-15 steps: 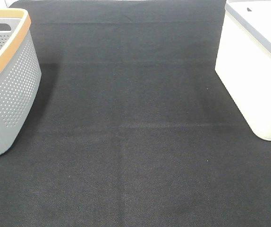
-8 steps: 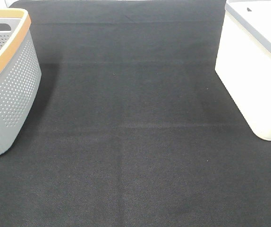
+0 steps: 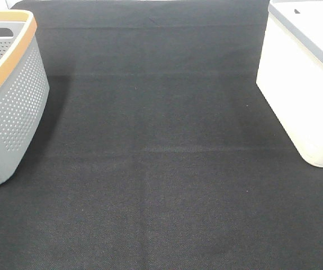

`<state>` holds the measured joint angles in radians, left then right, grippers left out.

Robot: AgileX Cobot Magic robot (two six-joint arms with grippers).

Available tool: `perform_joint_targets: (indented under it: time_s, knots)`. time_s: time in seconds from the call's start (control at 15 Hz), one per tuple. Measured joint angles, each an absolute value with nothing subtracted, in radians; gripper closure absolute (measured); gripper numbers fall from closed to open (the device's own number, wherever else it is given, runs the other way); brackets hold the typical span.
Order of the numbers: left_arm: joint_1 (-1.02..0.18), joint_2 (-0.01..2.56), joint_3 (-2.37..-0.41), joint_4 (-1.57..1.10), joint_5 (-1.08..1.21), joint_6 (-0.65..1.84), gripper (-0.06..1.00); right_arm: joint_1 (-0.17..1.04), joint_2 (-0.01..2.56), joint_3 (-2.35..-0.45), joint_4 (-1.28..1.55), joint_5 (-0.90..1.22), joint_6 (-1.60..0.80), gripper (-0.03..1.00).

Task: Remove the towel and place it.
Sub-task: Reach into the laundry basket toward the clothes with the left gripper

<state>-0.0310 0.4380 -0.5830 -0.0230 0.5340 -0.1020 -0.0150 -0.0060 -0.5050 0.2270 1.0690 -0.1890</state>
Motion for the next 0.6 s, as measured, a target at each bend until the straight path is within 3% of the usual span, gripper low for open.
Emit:
perform_joint_targets:
  time_s: [0.6]
  knots:
    - [-0.031, 1.158, -1.007, 0.242, 0.662, -0.289, 0.25, -0.015, -0.006, -0.505, 0.228, 1.069, -0.189, 0.17]
